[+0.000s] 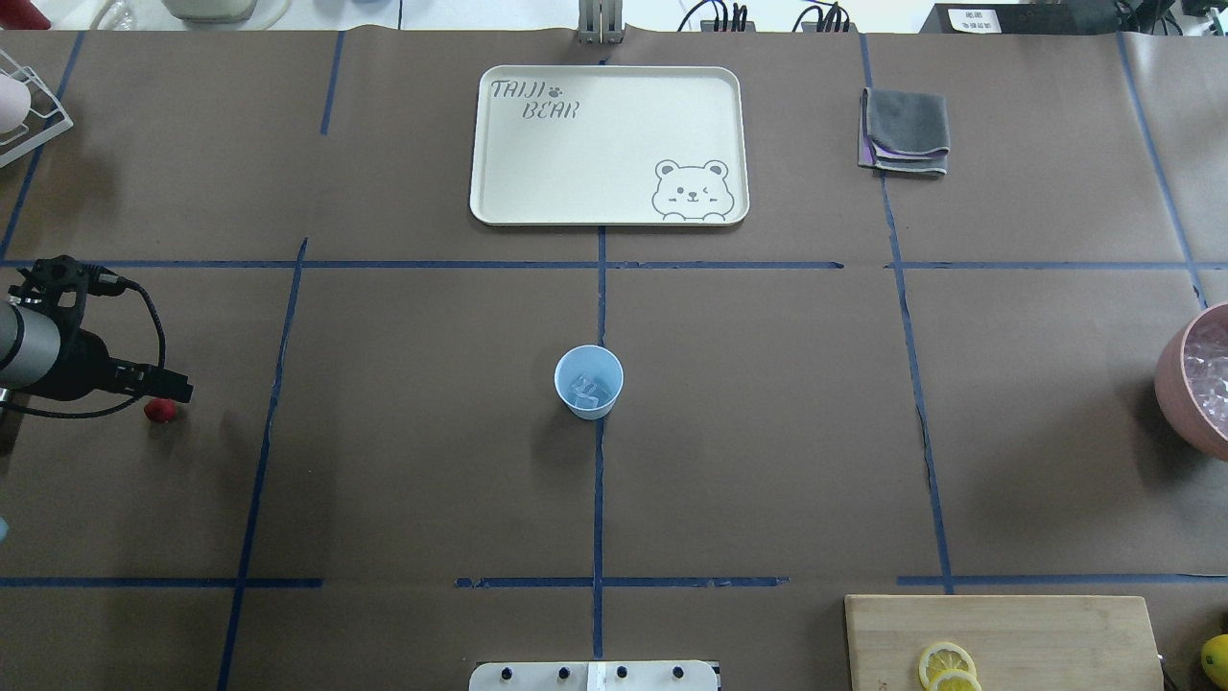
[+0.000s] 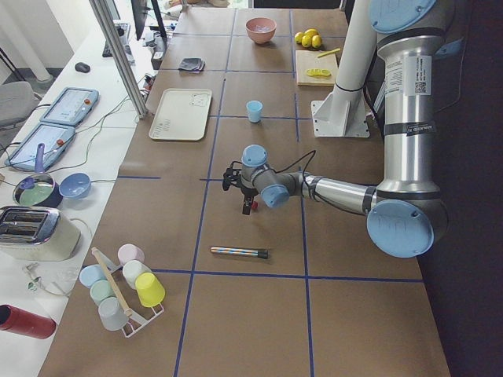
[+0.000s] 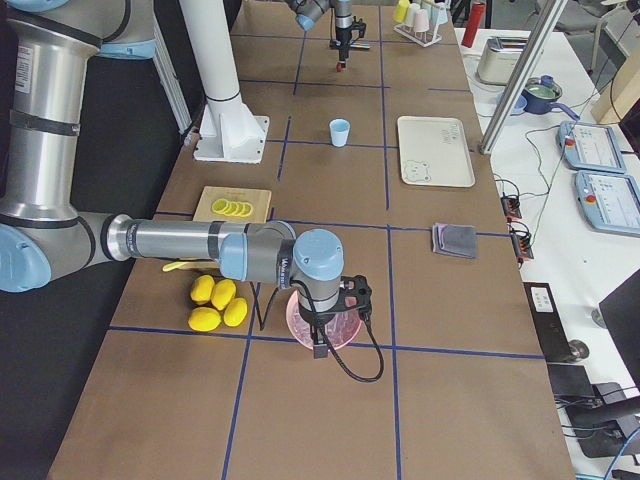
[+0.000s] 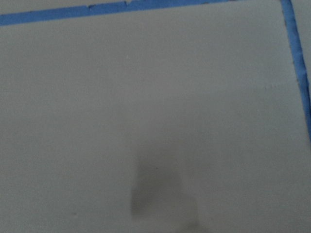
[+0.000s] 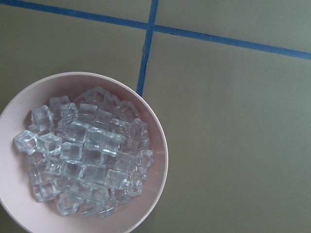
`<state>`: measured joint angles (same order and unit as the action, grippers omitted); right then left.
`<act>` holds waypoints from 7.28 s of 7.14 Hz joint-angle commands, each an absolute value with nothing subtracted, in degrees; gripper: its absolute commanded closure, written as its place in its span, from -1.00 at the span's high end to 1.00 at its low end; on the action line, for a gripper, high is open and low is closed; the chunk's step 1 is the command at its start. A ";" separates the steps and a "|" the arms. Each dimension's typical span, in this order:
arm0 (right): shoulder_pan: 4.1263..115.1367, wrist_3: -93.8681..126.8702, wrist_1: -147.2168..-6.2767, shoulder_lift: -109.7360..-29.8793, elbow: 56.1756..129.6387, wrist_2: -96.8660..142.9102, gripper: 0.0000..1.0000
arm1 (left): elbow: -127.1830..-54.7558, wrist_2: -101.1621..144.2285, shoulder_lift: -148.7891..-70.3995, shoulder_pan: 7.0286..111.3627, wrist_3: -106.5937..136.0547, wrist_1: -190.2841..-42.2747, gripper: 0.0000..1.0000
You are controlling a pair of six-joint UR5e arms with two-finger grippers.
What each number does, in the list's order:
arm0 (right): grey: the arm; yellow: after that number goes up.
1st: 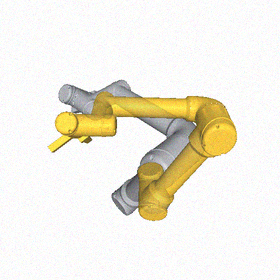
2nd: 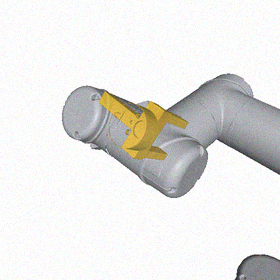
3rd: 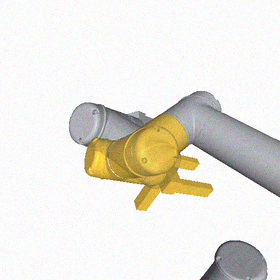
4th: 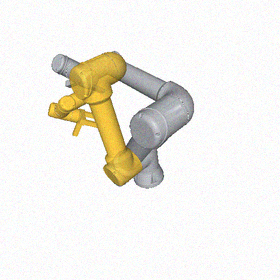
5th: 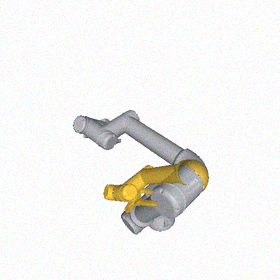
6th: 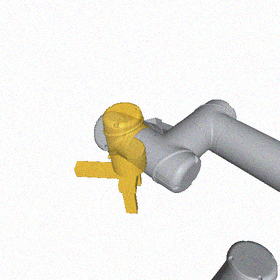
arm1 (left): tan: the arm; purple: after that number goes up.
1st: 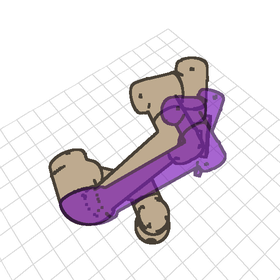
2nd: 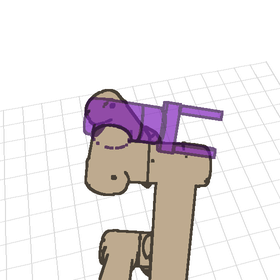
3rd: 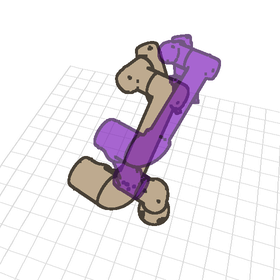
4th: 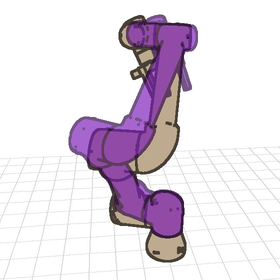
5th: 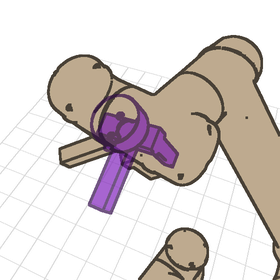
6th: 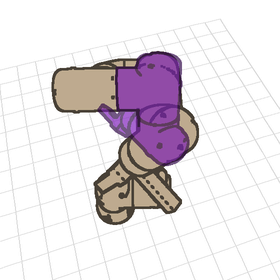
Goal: Mash ice and strawberries in cup
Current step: 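Reach the left gripper down to the red strawberry, then close the left gripper on the red strawberry and lift it, then carry the strawberry with the left gripper over the light-blue cup, then open the left gripper to drop the strawberry into the cup, then move the left gripper back to the steel muddler, then grasp the steel muddler upright with the left gripper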
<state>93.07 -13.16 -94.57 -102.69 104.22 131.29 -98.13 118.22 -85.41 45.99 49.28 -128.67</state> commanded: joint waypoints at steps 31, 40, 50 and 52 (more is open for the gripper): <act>93.08 -13.10 -94.48 -103.01 104.68 131.40 0.98 | -109.57 120.64 -118.54 44.42 46.50 -78.31 1.00; 93.08 -13.09 -94.48 -103.01 105.82 131.48 0.98 | -89.00 128.76 -90.44 65.39 12.83 -111.47 1.00; 93.08 -13.10 -94.48 -103.01 105.82 131.40 0.98 | -78.31 128.85 -91.49 64.78 27.42 -122.26 0.70; 93.08 -13.10 -94.48 -103.01 105.82 131.40 0.98 | -78.66 128.85 -91.41 64.78 27.51 -122.43 0.03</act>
<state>93.08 -13.10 -94.47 -103.01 105.83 131.41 -78.57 128.85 -91.44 64.78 27.42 -122.33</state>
